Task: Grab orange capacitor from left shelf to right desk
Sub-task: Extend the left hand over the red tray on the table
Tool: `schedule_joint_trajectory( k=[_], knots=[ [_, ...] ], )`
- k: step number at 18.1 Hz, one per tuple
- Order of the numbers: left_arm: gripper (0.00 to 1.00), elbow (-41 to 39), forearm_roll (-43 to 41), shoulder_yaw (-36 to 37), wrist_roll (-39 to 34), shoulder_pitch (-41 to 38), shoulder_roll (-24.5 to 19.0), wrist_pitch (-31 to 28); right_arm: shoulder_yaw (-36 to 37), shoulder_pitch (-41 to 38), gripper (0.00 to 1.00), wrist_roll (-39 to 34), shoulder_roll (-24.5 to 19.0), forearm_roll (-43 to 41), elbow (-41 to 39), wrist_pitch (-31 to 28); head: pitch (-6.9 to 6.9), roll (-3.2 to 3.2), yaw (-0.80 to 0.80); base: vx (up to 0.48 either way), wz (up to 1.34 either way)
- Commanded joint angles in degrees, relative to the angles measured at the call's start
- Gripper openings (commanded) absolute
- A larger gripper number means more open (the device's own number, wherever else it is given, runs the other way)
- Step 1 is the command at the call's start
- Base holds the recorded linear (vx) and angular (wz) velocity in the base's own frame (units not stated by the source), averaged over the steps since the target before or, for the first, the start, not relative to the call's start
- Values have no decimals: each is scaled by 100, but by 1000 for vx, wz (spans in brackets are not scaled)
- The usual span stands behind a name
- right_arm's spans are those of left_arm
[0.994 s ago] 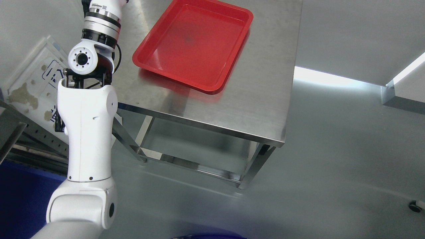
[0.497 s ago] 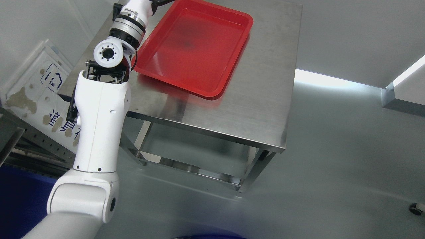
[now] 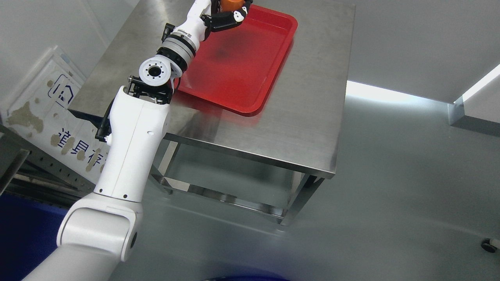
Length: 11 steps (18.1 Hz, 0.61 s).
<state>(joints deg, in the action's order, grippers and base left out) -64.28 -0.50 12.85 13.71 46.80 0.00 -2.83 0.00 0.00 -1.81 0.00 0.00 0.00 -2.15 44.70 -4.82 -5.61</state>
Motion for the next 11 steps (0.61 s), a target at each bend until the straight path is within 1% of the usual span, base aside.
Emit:
schedule_joint_trajectory(
  k=[1, 3, 4, 5, 6, 9, 11],
  knots=[
    [35, 689, -152, 561, -8, -4, -100, -95, 62, -79, 100, -3, 100, 0, -193, 4, 0, 0, 0, 0, 0],
    [41, 689, -126, 500, -8, -4, -100, -130, 62, -79, 100, -3, 100, 0, -193, 4, 0, 0, 0, 0, 0],
    [49, 689, -126, 482, -17, 5, -100, -130, 62, -79, 100, -3, 100, 0, -193, 4, 0, 0, 0, 0, 0],
    [62, 672, -126, 482, -26, 13, -100, -130, 62, -79, 100, -3, 100, 0, -193, 4, 0, 0, 0, 0, 0],
    [71, 619, -126, 482, -26, 22, -100, -130, 62, -79, 100, -3, 100, 0, -193, 4, 0, 0, 0, 0, 0],
    [87, 313, -126, 316, -52, 75, -100, -113, 62, -79, 100, -3, 100, 0, -193, 4, 0, 0, 0, 0, 0],
    [88, -108, -117, -148, -87, 145, -100, -122, 62, -79, 100, -3, 100, 0, -193, 4, 0, 0, 0, 0, 0]
  ],
)
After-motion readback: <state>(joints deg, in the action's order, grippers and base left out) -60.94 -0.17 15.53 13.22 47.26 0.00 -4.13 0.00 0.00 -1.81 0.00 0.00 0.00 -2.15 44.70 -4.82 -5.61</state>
